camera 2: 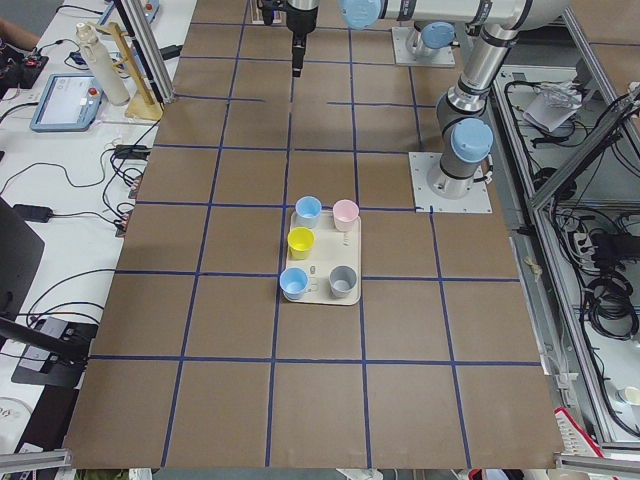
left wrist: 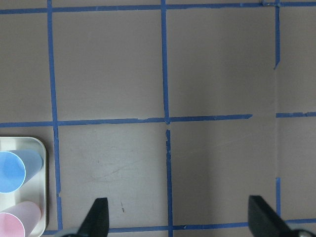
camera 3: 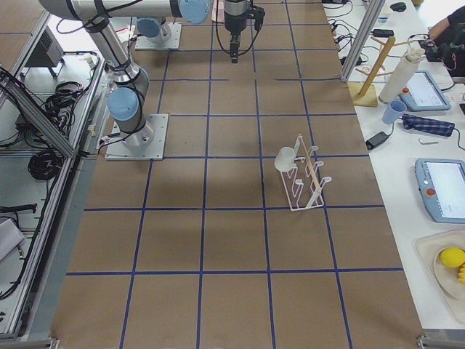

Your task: Transfer IKEA cup to right arm and place on rack

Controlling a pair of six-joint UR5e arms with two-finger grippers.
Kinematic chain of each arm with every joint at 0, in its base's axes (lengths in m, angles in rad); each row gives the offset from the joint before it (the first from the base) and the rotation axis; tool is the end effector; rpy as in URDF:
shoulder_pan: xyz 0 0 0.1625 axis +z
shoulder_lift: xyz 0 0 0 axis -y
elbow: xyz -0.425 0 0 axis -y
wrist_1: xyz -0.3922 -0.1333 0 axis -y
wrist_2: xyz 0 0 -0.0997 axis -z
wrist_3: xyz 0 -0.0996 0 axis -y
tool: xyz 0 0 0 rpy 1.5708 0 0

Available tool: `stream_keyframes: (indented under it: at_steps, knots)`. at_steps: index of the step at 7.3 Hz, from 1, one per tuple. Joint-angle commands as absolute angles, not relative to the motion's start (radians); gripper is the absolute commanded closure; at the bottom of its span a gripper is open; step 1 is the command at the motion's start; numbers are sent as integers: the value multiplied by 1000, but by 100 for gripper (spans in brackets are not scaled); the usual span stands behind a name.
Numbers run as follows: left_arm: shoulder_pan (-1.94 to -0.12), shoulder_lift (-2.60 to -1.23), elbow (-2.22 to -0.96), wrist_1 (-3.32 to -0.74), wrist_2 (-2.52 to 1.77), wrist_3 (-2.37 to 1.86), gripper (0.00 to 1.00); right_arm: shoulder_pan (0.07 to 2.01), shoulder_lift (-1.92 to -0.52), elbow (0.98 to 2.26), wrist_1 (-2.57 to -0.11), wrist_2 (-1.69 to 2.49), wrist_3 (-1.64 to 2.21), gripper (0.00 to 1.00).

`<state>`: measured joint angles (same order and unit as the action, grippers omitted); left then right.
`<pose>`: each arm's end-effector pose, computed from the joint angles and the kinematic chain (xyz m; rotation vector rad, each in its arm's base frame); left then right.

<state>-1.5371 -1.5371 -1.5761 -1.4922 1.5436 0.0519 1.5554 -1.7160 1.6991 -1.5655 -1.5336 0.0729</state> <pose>-0.1195 -0.4918 0.5100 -0.0306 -3.1143 0.1684 0.1303 -0.4336 0.4913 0.1367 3.1010 -0.0163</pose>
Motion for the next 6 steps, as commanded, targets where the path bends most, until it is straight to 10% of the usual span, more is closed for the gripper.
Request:
stream_keyframes:
  at_steps: [1, 6]
  knots:
    - [-1537, -1537, -1575, -1493, 1545, 51, 0, 1553, -1710, 1721, -1583, -1537, 61, 0]
    - [-1537, -1539, -1575, -1491, 1545, 51, 0, 1531, -1712, 1721, -1586, -1540, 46, 0]
